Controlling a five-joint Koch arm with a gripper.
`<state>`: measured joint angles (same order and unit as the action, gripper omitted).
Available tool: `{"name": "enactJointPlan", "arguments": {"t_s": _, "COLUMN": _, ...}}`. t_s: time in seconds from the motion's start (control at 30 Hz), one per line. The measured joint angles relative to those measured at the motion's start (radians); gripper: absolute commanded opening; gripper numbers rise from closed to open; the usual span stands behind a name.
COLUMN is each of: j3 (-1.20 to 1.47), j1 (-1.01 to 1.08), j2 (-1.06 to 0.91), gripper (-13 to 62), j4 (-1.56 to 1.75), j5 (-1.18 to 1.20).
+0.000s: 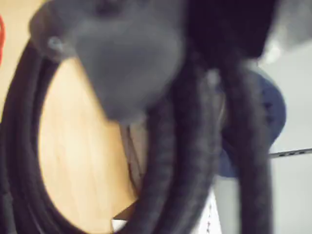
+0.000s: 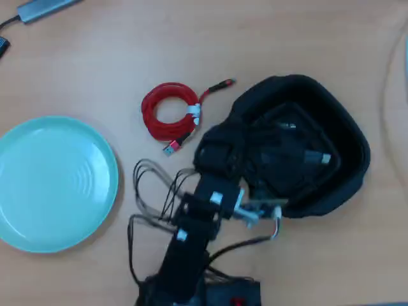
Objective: Put a black charging cable in a black bowl and put a red charging cable in a green bowl
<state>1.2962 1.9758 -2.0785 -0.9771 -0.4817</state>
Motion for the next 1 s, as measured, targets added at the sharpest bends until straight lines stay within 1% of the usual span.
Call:
{"name": "enactJointPlan", "arguments": {"t_s": 0.3, "j3": 0.005, "j1": 0.104, "j2": 0.132, "gripper": -6.0, "j4": 0.026, "j5": 0.166}}
{"name": "enactJointPlan", "arguments": {"t_s": 0.47, "j3": 0.074, "j1": 0.169, "j2": 0.15, "gripper": -5.9, "j4": 0.066, "j5": 0.212}}
{"name": "enactJointPlan", "arguments": {"t_s": 0.67, "j3": 0.127, "j1": 0.193, "j2": 0.25, "gripper": -5.8, "j4": 0.133, "j5": 0.285}}
{"name": "enactJointPlan", "arguments": {"t_s": 0.9, "j3": 0.178, "j1": 0.199, "j2": 0.261, "gripper": -5.8, "j4": 0.19, "j5": 0.319}}
{"name": "enactJointPlan", "arguments": {"t_s": 1.0, "j3": 0.206, "j1": 0.218, "j2": 0.275, "gripper": -4.2, "j4": 0.19, "j5": 0.327}}
